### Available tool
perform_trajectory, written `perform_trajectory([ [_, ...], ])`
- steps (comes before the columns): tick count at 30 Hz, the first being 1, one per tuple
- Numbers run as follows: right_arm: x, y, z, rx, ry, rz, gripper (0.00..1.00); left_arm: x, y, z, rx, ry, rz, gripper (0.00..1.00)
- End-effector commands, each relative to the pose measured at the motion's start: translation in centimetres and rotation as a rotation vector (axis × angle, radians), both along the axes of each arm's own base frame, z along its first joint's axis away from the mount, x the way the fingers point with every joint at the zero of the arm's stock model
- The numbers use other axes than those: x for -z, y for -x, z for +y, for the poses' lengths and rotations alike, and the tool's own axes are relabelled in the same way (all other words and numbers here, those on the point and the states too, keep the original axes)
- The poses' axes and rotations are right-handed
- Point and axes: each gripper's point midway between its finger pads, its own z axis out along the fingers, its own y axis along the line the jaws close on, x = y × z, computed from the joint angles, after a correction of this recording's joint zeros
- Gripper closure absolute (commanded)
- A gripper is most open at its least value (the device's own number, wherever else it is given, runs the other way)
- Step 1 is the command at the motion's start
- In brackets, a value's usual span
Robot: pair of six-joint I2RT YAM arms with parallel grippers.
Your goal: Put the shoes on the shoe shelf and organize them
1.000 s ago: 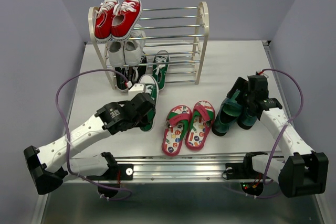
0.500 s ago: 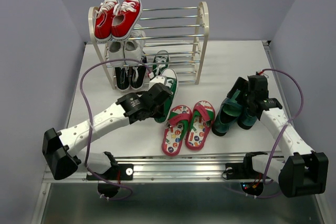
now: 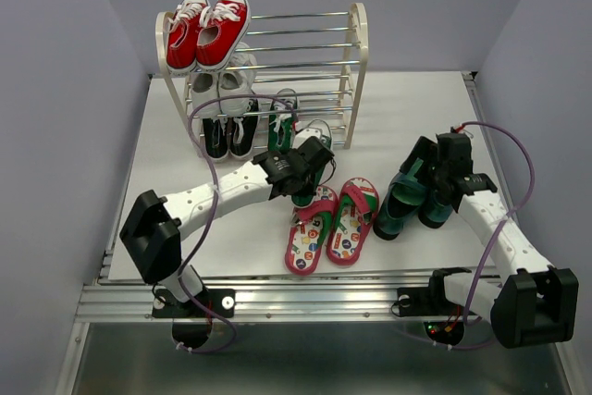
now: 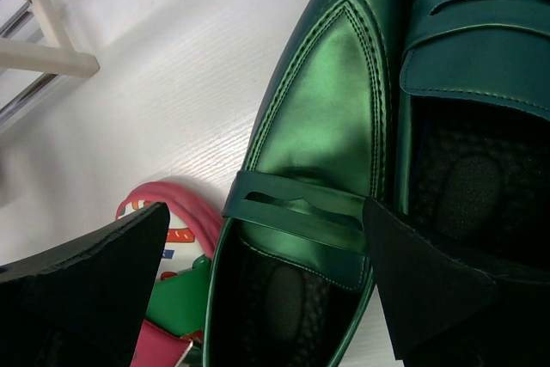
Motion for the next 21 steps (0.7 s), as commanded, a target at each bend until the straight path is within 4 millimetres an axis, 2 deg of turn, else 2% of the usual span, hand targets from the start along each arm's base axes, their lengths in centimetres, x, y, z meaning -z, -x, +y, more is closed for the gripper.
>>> perform_trajectory([
  [1, -0.5, -0.8, 0.2, -0.013, -0.009, -0.047, 0.0, -5.9, -4.8, -1.8, -0.072, 0.12, -0.194, 1.0],
  [5, -0.6, -0.8, 0.3, -0.016, -0.01, -0.05, 0.0, -5.7, -6.5, -2.6, -0.08, 0.135, -0.204, 1.0],
  [6, -0.7, -0.8, 0.3, -0.015, -0.009, -0.053, 0.0, -5.1, -6.9, -2.6, -0.091, 0.118, -0.202, 1.0],
  [8, -0.6, -0.8, 0.3, -0.015, -0.009, -0.051, 0.0, -5.7, -8.0, -2.7, -0.114, 0.12, -0.221, 1.0],
  [9, -0.5, -0.8, 0.2, -0.014, -0.008, -0.05, 0.0, -5.2, -8.5, -2.9, -0.122, 0.111, -0.22, 1.0],
  [11, -0.4, -0.8, 0.3, -0.015, -0.008, -0.045, 0.0, -6.1, -9.5, -3.5, -0.123, 0.132, -0.245, 1.0],
  [21, -0.7, -0.8, 0.3, -0.019, -0.009, -0.054, 0.0, -6.9, -14.1, -2.6, -0.224, 0.091, -0.323, 1.0],
])
